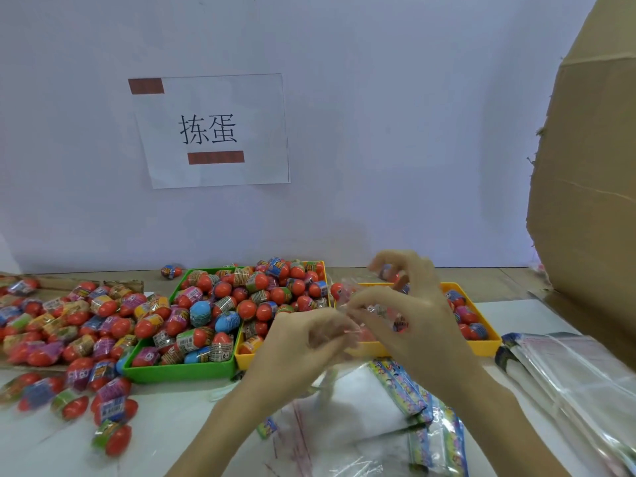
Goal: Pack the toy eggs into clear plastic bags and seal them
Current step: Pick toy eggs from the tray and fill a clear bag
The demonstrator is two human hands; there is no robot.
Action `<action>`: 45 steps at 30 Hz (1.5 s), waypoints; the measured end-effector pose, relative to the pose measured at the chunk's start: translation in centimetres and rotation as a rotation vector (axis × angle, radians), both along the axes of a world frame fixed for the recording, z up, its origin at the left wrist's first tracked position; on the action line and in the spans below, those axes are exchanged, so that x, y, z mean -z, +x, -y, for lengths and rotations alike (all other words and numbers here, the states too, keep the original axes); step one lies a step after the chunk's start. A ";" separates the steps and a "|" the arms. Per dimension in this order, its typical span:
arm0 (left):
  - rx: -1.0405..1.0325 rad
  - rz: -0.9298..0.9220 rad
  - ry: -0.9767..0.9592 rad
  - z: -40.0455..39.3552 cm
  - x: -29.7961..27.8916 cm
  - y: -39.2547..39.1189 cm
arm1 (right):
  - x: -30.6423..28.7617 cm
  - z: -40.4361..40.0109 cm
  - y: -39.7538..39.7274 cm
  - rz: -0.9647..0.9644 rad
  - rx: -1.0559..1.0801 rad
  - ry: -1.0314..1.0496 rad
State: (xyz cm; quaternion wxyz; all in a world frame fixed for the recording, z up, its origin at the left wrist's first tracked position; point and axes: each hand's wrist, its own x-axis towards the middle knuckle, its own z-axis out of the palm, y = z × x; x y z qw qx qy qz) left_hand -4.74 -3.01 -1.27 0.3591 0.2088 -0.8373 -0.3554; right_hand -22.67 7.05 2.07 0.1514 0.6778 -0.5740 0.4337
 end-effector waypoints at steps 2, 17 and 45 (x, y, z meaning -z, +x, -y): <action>-0.032 -0.035 0.035 0.0 0.1 -0.1 | 0.2 0.2 0.3 -0.025 -0.011 -0.065; -0.111 0.018 -0.017 -0.2 -0.7 0.1 | 1.0 0.4 0.6 0.032 -0.147 0.191; 0.137 -0.038 0.312 -0.2 -0.5 0.0 | -0.1 -0.8 0.1 0.426 -0.367 0.216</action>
